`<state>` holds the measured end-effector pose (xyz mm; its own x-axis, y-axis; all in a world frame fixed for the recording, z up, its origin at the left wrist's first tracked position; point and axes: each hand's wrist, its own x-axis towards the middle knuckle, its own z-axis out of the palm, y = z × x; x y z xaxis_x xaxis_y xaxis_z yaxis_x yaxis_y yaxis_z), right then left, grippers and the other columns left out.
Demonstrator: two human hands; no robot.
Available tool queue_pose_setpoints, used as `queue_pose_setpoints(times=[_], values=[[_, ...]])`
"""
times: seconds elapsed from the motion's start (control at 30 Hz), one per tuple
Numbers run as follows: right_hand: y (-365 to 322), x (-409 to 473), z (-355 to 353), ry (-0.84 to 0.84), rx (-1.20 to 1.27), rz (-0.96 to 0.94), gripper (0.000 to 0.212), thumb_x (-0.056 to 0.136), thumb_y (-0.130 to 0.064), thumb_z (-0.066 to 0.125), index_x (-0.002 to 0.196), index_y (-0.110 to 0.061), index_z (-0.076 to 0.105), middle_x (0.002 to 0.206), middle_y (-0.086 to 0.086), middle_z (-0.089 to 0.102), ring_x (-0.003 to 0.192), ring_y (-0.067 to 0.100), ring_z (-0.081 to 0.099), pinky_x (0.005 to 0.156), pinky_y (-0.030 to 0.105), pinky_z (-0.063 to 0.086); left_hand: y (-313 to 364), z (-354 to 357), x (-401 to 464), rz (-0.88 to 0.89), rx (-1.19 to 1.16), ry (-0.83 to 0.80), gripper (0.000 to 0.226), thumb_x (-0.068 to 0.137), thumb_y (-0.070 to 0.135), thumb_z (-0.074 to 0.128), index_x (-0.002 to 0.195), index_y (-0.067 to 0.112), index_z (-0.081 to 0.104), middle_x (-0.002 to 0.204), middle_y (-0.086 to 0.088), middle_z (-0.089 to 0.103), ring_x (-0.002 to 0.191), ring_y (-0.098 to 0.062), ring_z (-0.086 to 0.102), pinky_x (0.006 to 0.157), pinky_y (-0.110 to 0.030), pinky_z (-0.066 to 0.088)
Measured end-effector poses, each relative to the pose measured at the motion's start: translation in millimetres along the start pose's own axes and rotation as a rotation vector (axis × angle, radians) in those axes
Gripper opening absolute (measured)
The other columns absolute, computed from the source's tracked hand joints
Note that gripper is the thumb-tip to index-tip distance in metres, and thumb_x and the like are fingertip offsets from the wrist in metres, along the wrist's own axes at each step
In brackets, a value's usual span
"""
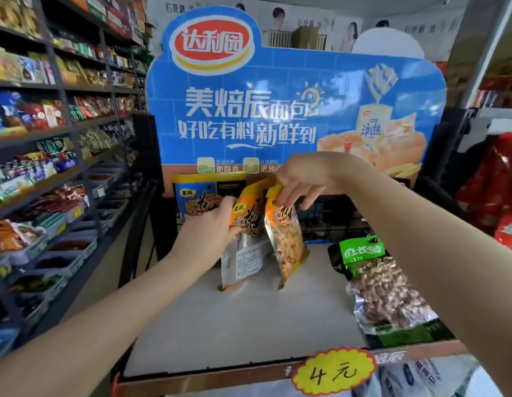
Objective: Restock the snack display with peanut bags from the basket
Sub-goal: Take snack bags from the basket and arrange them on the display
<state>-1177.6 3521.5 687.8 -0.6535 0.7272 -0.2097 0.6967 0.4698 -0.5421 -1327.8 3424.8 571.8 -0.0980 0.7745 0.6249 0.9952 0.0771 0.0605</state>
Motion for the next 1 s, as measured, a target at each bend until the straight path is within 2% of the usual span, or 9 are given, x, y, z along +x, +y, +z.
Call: queue_pose_setpoints(times=[0.13, 0.23, 0.33, 0.47, 0.6, 0.67, 0.83, 0.93, 1.0], values=[[15.1, 2.9, -19.2, 0.237, -0.488, -0.156, 0.026, 0.088, -0.028, 0.055, 0.079, -0.009, 0.07, 0.066, 0.0, 0.068, 0.067, 0.014, 0.066, 0.057, 0.018, 0.044, 2.8, -5.3, -1.4, 0.091, 0.049, 0.174, 0.027, 0.081, 0.021, 0.068, 0.099, 0.006, 0.053, 0.06, -0.008, 0.066, 0.041, -0.027, 0.06, 0.033, -0.026, 0.039], [24.8, 8.5, -33.6, 0.445, -0.636, -0.223, 0.034, 0.086, -0.037, 0.059, 0.086, -0.006, 0.071, 0.076, 0.009, 0.063, 0.078, 0.025, 0.059, 0.063, 0.029, 0.046, 19.7, -10.5, -5.6, 0.142, 0.14, 0.287, 0.017, 0.075, 0.016, 0.057, 0.091, 0.011, 0.052, 0.043, 0.0, 0.054, 0.026, -0.023, 0.048, 0.029, -0.018, 0.028], [33.0, 14.8, -36.0, 0.431, -0.699, -0.247, 0.034, 0.087, -0.038, 0.059, 0.107, -0.012, 0.068, 0.101, 0.011, 0.059, 0.107, 0.031, 0.054, 0.092, 0.043, 0.047, 47.5, -8.7, -12.7, 0.095, 0.038, 0.143, 0.027, 0.078, 0.022, 0.062, 0.101, 0.013, 0.05, 0.055, -0.001, 0.06, 0.042, -0.023, 0.059, 0.036, -0.023, 0.031], [49.8, 22.7, -27.4, 0.338, -0.628, -0.257, 0.021, 0.096, -0.023, 0.045, 0.093, -0.005, 0.055, 0.096, 0.016, 0.055, 0.102, 0.035, 0.055, 0.079, 0.037, 0.04, 64.8, 7.9, -3.8, -0.012, -0.546, -0.512, 0.067, 0.078, 0.059, 0.053, 0.128, 0.019, 0.034, 0.104, 0.007, 0.058, 0.083, -0.009, 0.061, 0.069, -0.022, 0.047], [69.3, 26.7, -26.0, 0.373, -0.594, -0.206, 0.029, 0.094, -0.023, 0.048, 0.116, -0.004, 0.048, 0.109, 0.02, 0.057, 0.103, 0.034, 0.055, 0.075, 0.036, 0.04, 35.4, 38.1, 0.8, -0.189, -0.441, -0.489, 0.079, 0.074, 0.054, 0.065, 0.135, 0.017, 0.032, 0.135, -0.004, 0.045, 0.113, -0.014, 0.052, 0.091, -0.027, 0.043], [76.5, 27.6, -27.3, 0.355, -0.581, -0.207, 0.03, 0.092, -0.019, 0.048, 0.118, -0.002, 0.049, 0.112, 0.022, 0.059, 0.101, 0.034, 0.056, 0.076, 0.035, 0.04, 26.0, 51.6, -0.6, -0.285, -0.378, -0.632, 0.096, 0.07, 0.053, 0.07, 0.143, 0.016, 0.019, 0.15, -0.006, 0.026, 0.131, -0.02, 0.037, 0.103, -0.032, 0.035], [86.6, 31.3, -32.6, 0.33, -0.5, -0.299, 0.025, 0.091, -0.011, 0.049, 0.115, -0.002, 0.053, 0.1, 0.015, 0.057, 0.091, 0.025, 0.051, 0.072, 0.031, 0.032, 39.0, 59.7, 10.8, -0.34, -0.331, -0.753, 0.101, 0.069, 0.054, 0.071, 0.144, 0.011, 0.018, 0.148, -0.005, 0.032, 0.131, -0.021, 0.037, 0.099, -0.027, 0.036], [87.6, 37.7, -33.2, 0.352, -0.445, -0.37, 0.023, 0.089, -0.008, 0.052, 0.112, -0.008, 0.055, 0.091, 0.007, 0.052, 0.087, 0.024, 0.051, 0.072, 0.03, 0.033, 50.7, 57.0, 16.0, -0.351, -0.389, -0.734, 0.054, 0.07, 0.04, 0.077, 0.109, 0.012, 0.051, 0.104, 0.0, 0.054, 0.105, -0.017, 0.048, 0.079, -0.022, 0.044], [87.3, 42.6, -34.6, 0.375, -0.418, -0.416, 0.022, 0.088, -0.007, 0.053, 0.109, -0.011, 0.057, 0.089, 0.006, 0.054, 0.087, 0.024, 0.052, 0.072, 0.032, 0.036, 52.4, 61.4, 7.7, -0.463, -0.558, -0.62, 0.047, 0.066, 0.033, 0.081, 0.1, 0.013, 0.054, 0.097, 0.004, 0.054, 0.095, -0.013, 0.052, 0.081, -0.026, 0.046]])
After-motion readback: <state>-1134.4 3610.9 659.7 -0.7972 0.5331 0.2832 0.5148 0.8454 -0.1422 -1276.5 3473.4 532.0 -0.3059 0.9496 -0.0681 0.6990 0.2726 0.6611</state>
